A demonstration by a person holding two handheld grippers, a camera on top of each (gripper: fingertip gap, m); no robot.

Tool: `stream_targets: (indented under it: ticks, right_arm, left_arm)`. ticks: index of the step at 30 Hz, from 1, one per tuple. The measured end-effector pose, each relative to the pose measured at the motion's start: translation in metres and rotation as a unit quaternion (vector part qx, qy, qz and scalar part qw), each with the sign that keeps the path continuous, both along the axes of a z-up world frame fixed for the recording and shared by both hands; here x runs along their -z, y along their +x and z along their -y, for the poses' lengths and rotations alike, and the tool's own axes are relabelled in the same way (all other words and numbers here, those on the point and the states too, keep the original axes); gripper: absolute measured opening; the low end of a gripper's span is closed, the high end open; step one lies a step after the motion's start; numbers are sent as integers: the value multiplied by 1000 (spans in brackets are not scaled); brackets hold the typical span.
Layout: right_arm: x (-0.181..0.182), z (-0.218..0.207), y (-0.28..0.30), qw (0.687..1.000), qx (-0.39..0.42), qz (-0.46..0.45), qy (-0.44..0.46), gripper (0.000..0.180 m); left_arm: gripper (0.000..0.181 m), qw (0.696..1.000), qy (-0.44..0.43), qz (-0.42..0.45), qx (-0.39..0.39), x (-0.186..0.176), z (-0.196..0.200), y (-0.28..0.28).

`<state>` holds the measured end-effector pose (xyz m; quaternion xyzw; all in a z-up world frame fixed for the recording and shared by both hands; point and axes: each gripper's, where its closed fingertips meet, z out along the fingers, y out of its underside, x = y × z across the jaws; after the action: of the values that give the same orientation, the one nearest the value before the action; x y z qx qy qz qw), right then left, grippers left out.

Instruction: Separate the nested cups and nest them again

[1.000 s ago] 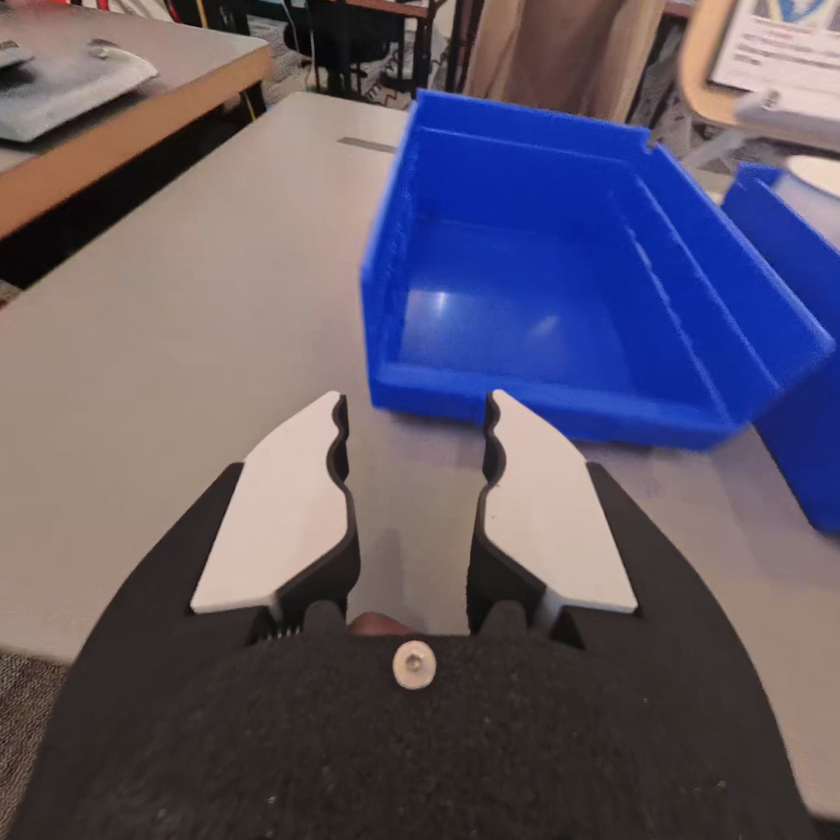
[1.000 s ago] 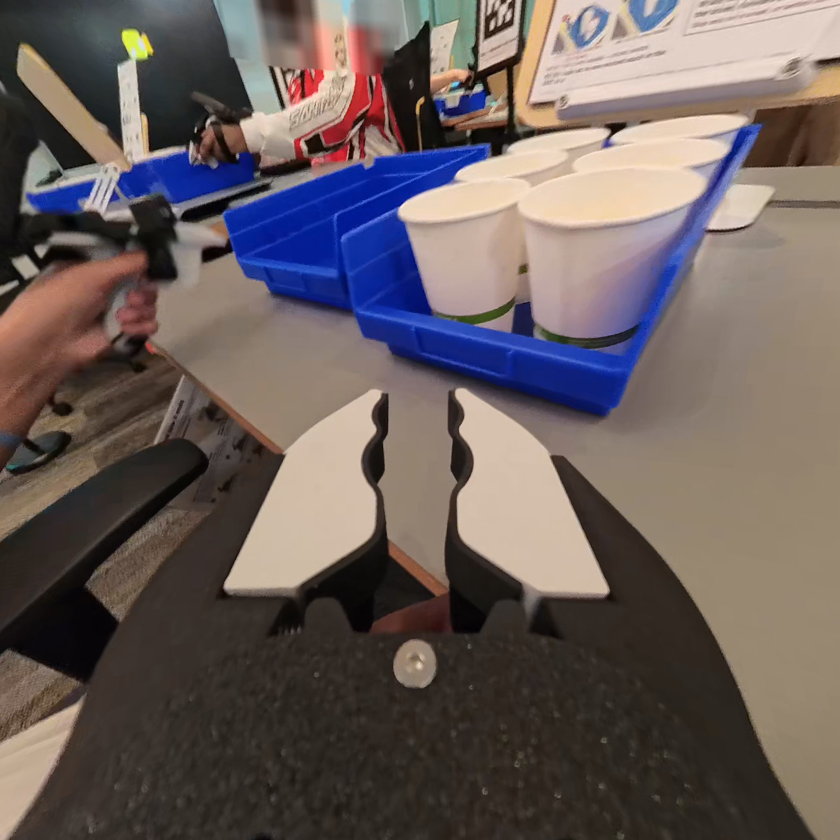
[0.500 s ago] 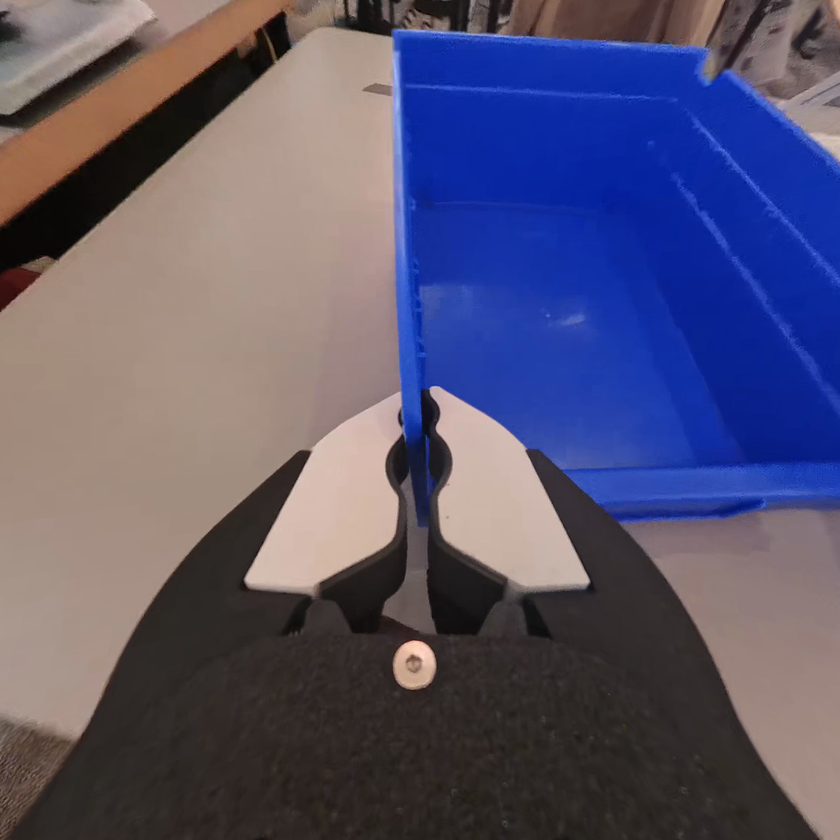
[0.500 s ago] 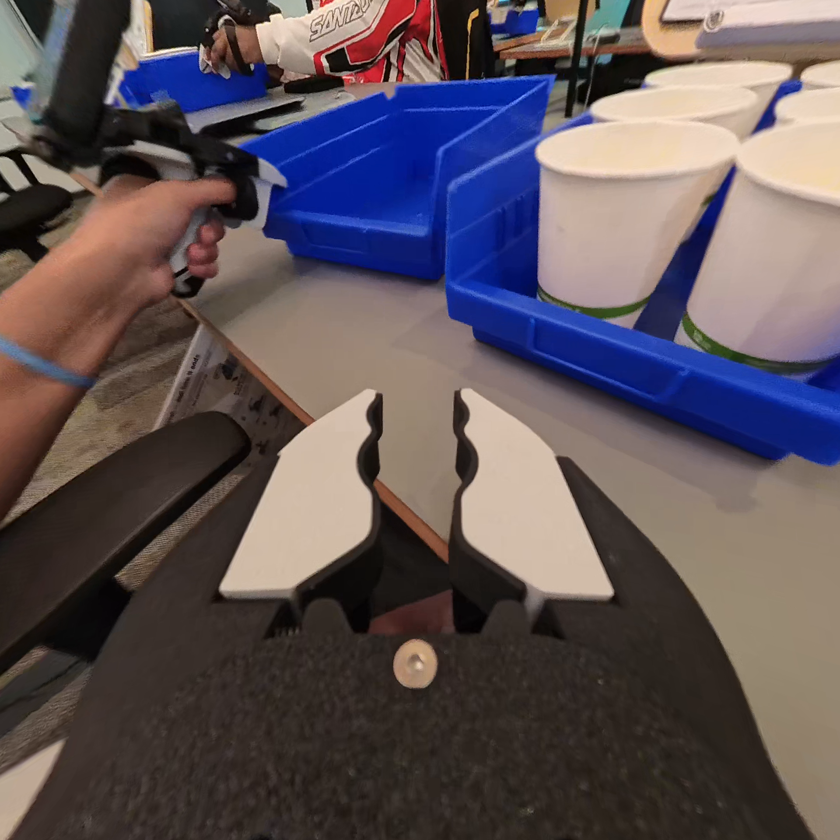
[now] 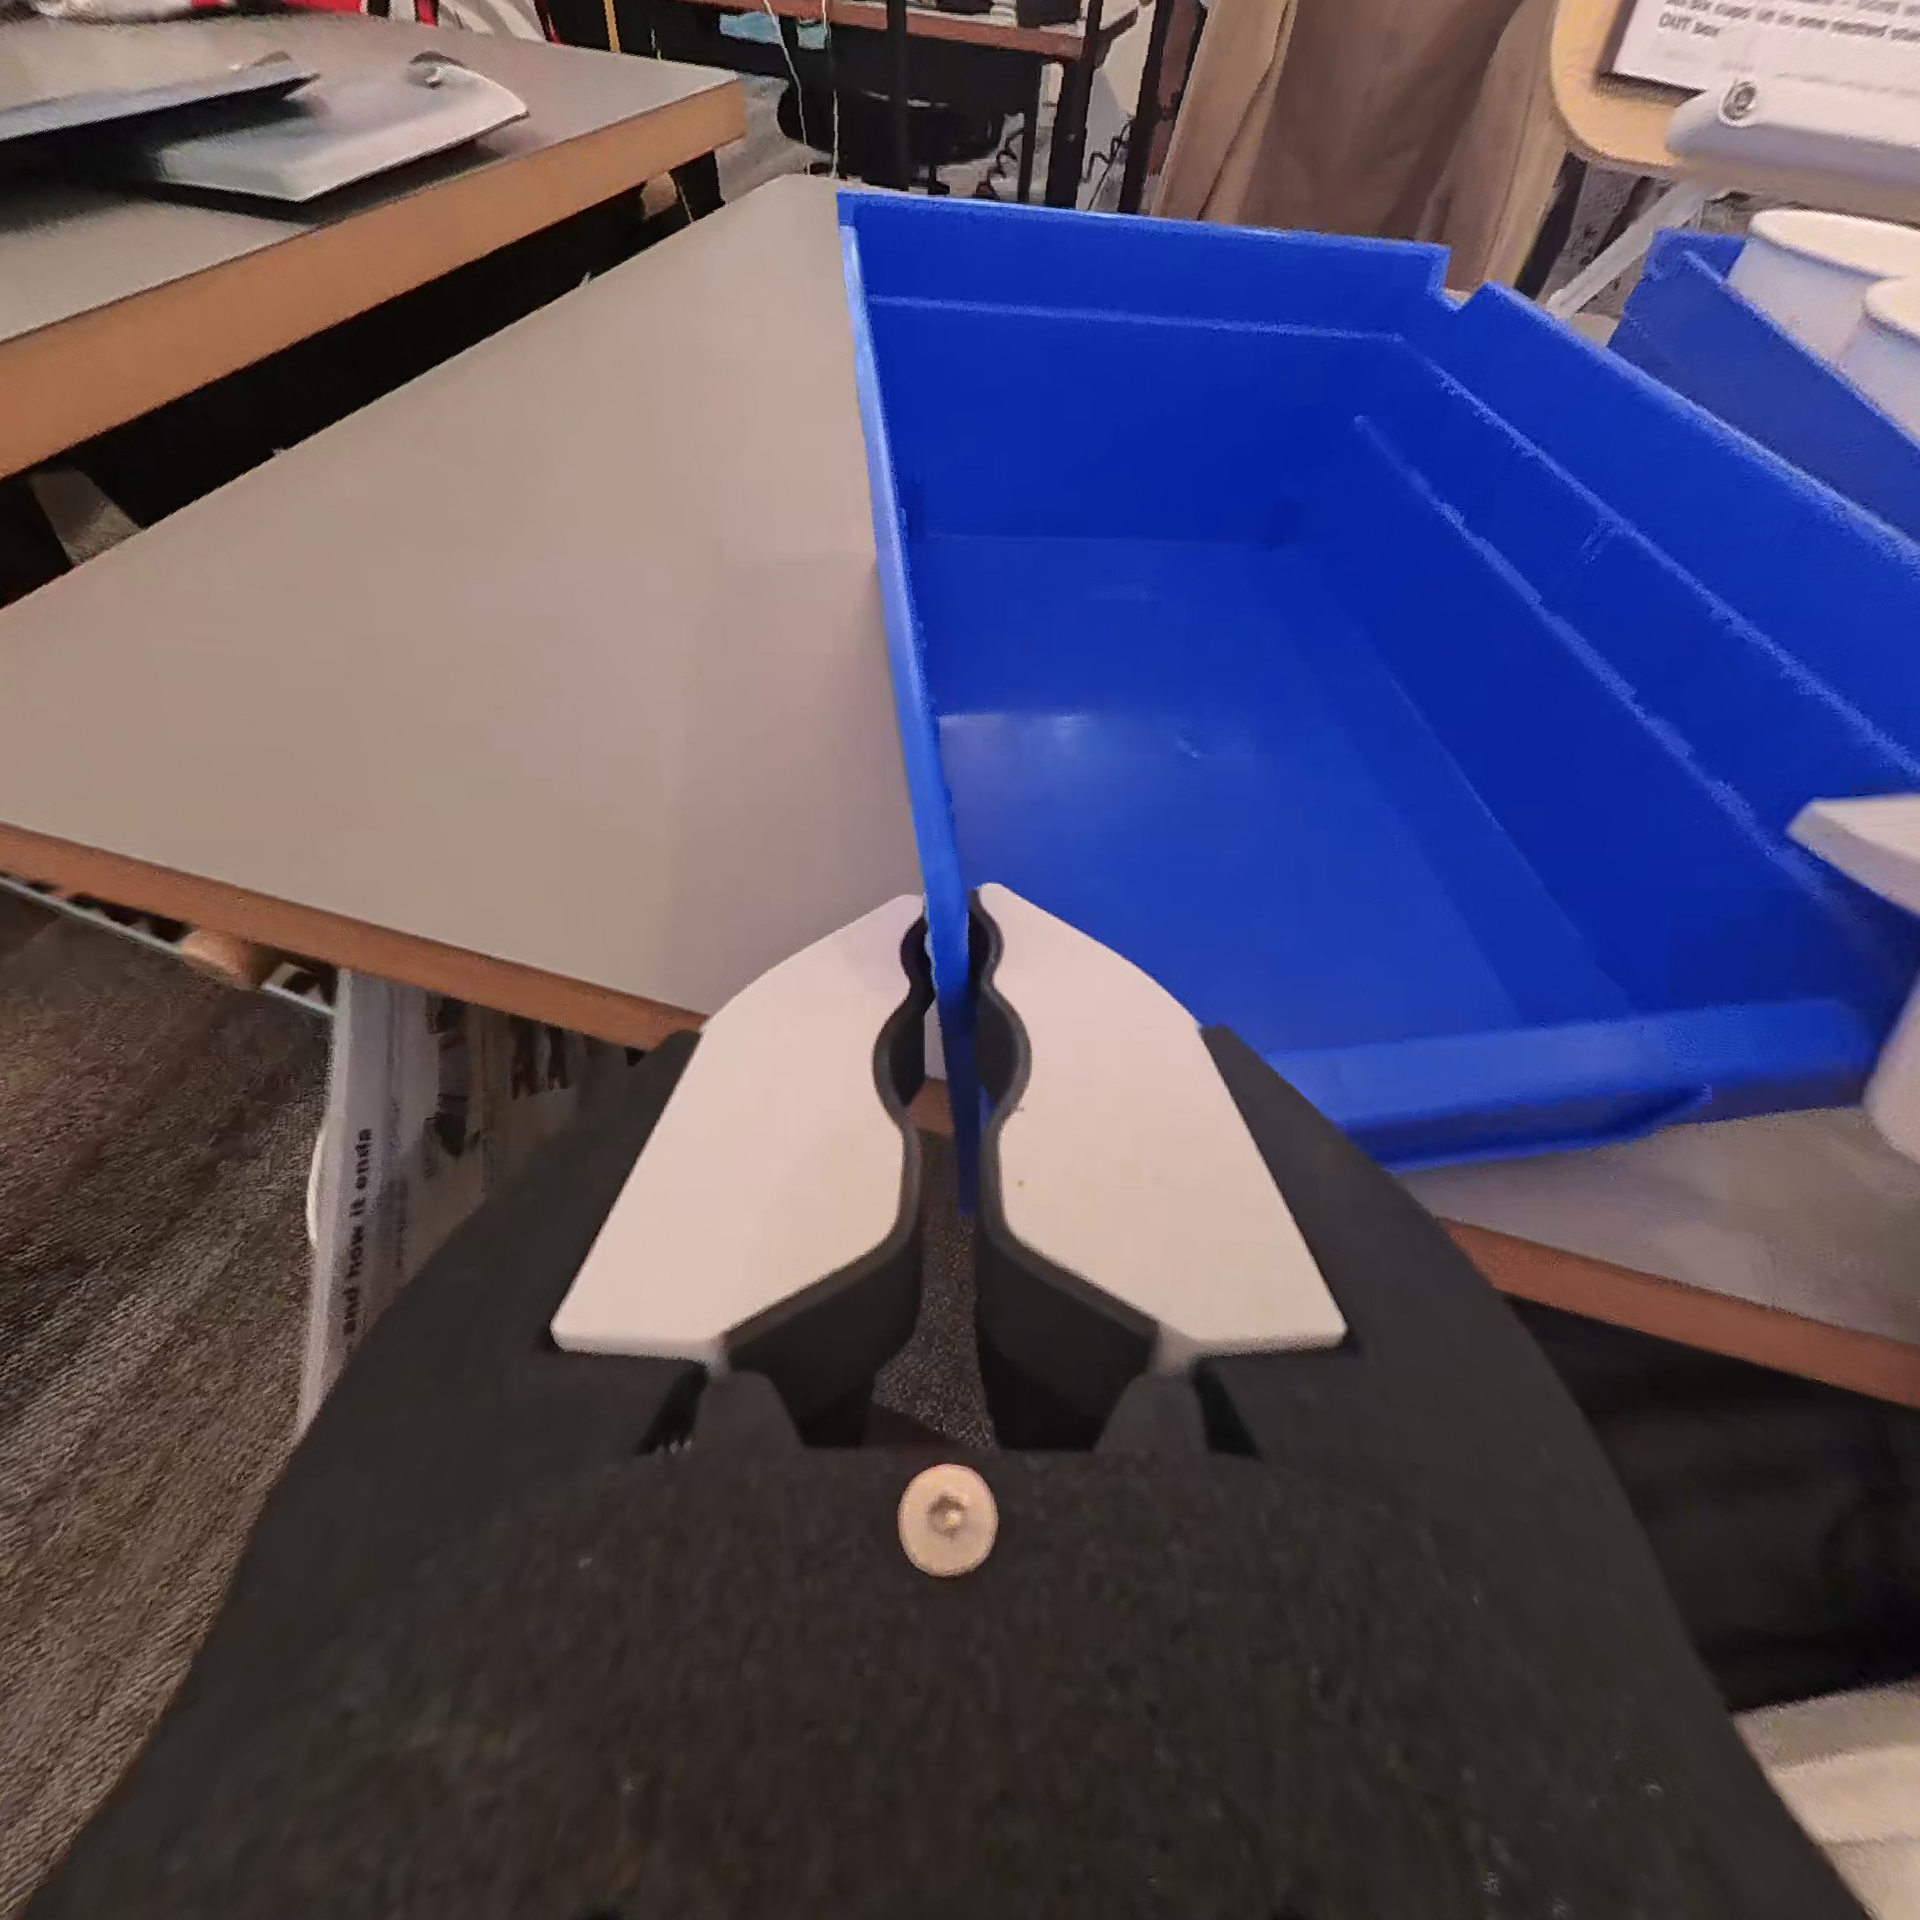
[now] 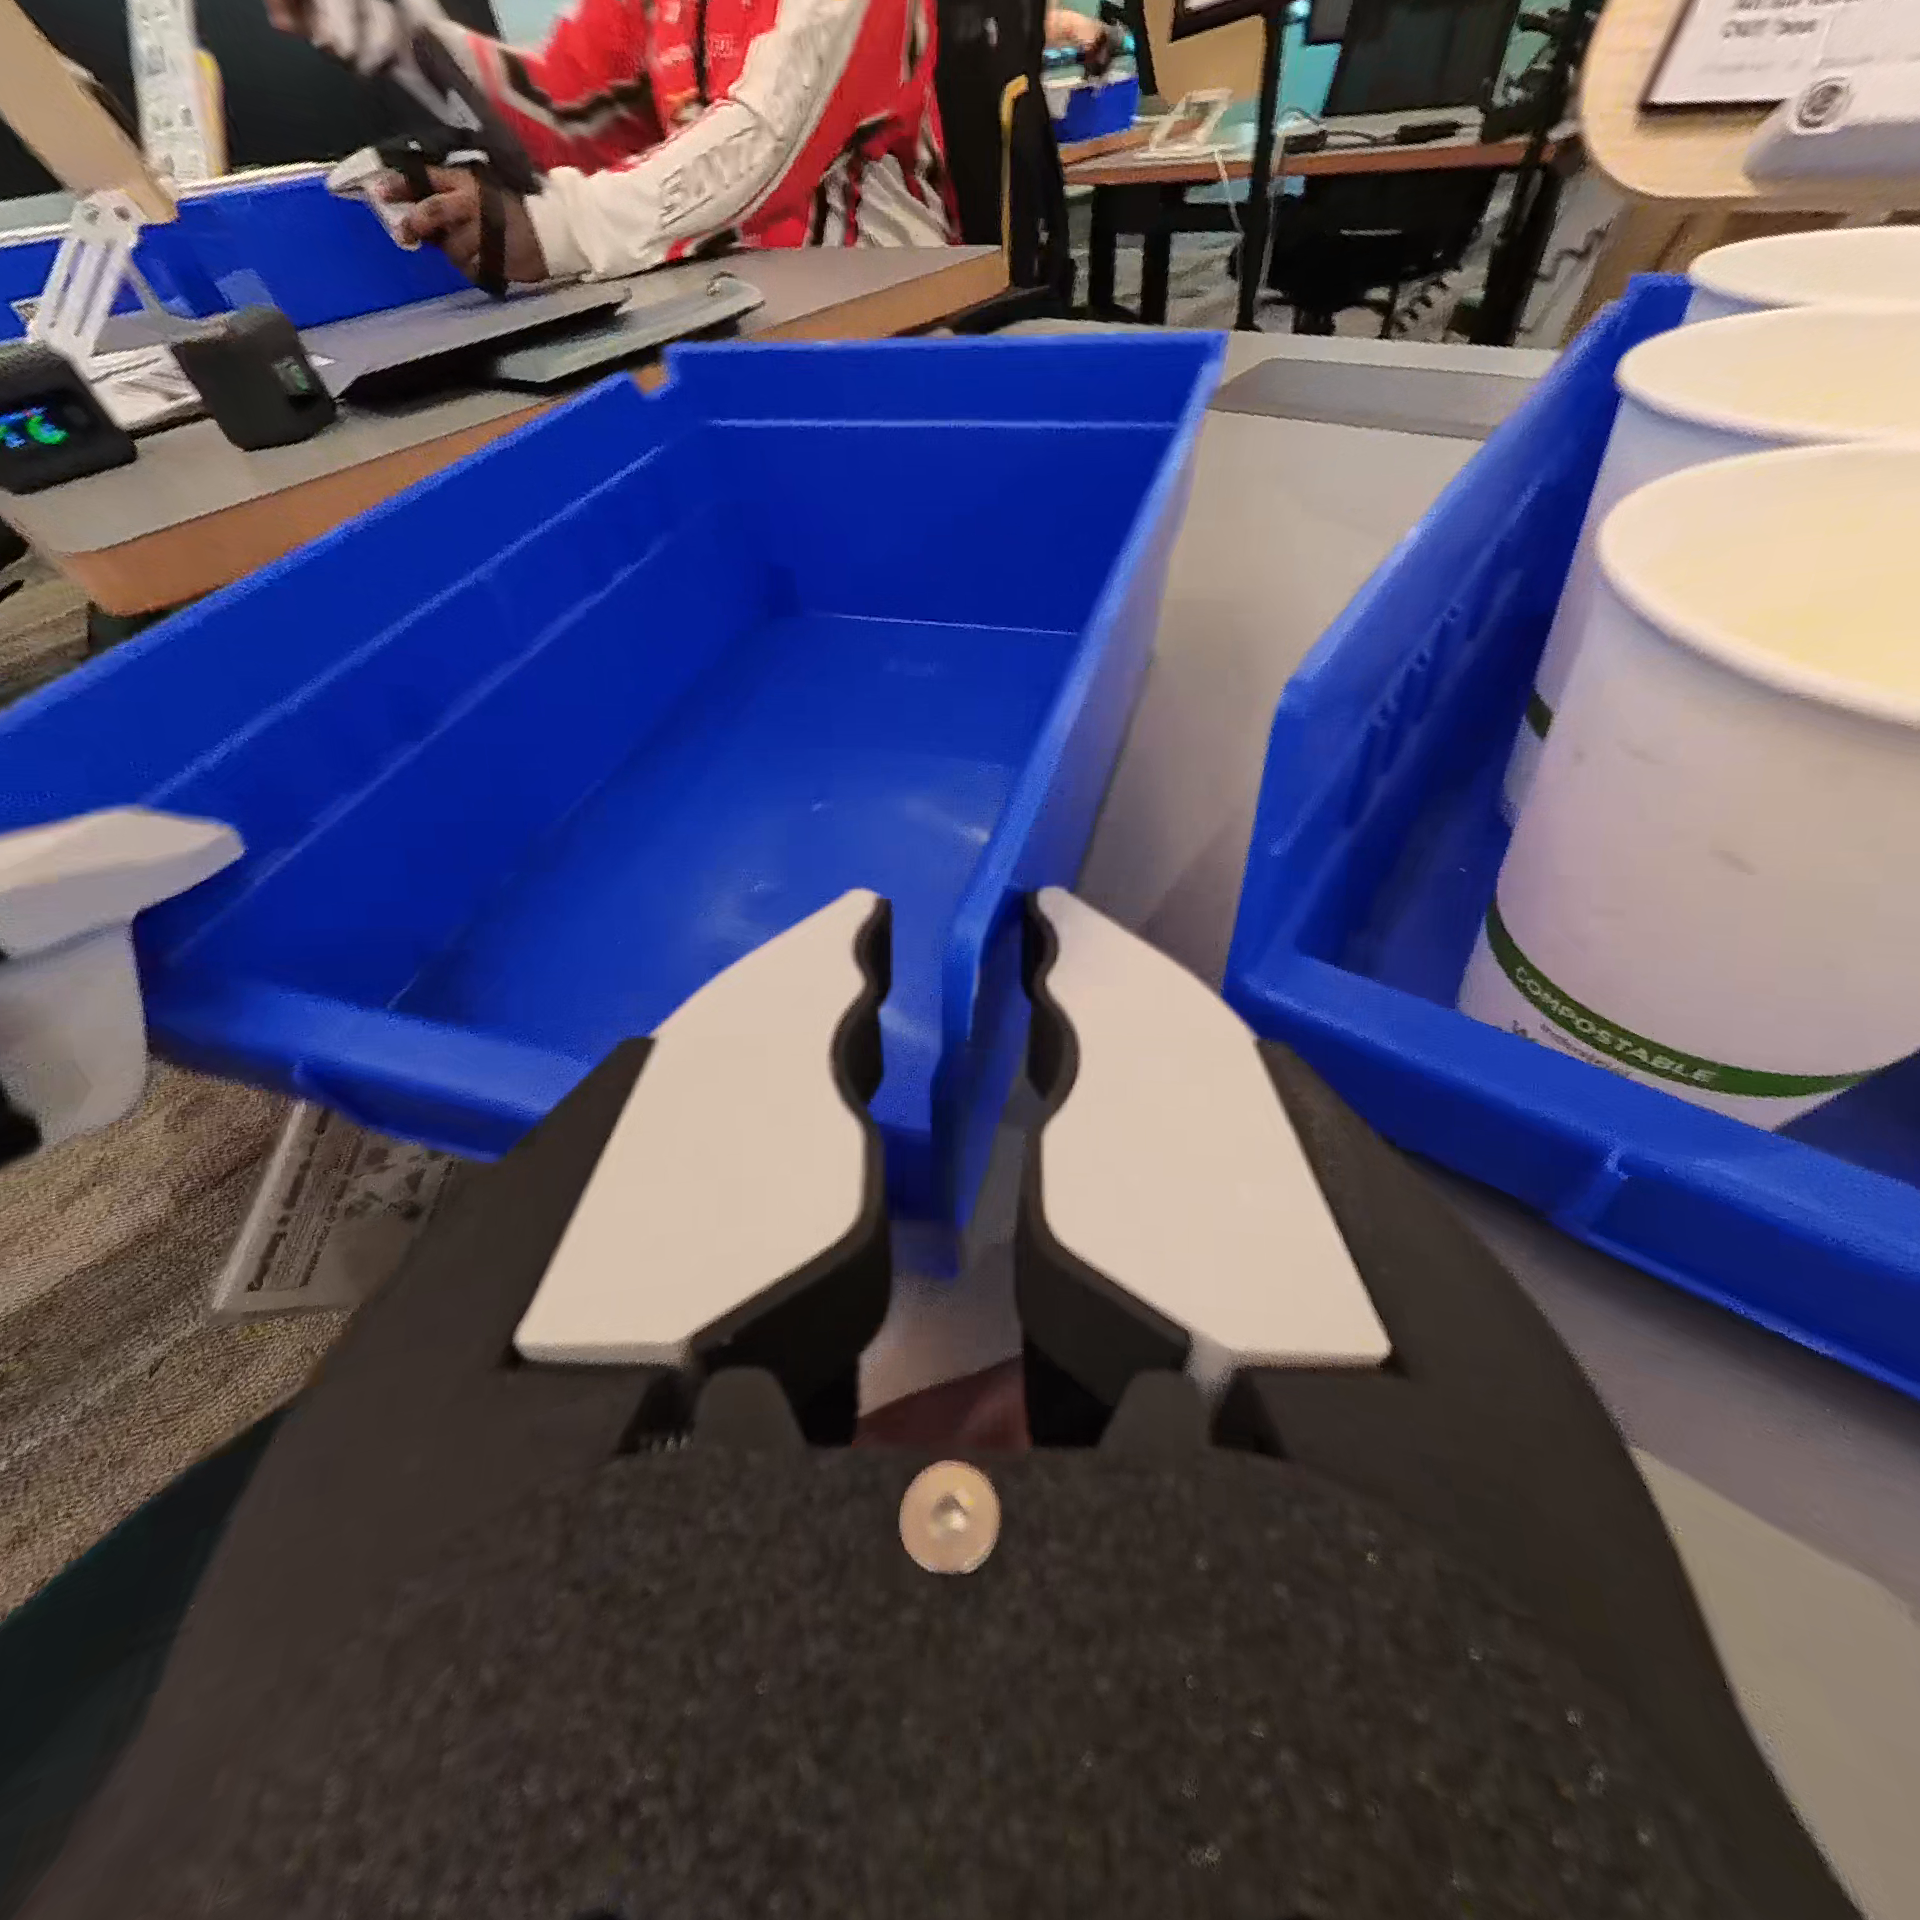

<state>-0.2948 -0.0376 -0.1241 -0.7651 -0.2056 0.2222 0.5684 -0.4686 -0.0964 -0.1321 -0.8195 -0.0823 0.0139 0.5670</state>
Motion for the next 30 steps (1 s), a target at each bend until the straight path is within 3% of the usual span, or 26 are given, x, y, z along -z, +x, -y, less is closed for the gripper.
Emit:
stream_targets:
  ticks: [2,6,11,16,20,25,30]
  right_arm:
    - [-1,-4,4,1000,16,19,-2,7]
    - [-15,-1,9,999,29,23,33,4]
    - [-85,14,31,993,42,-8,107,3]
    - [-178,9,118,973,112,-27,200,4]
    - [-217,-7,227,960,193,-20,204,4]
    - [-204,-13,380,943,290,-16,164,4]
    - [-157,-8,512,928,355,19,113,4]
  left_arm:
    - [4,1000,5,-24,-17,-1,8,1]
    - [5,995,47,-76,-34,-8,29,12]
    - [5,987,127,-88,-43,-62,41,31]
    - [5,970,219,-96,37,-154,2,97]
    - [5,960,230,-94,129,-196,-47,198]
    - [6,947,220,-86,219,-199,-82,349]
    - [5,935,172,-68,302,-150,-108,490]
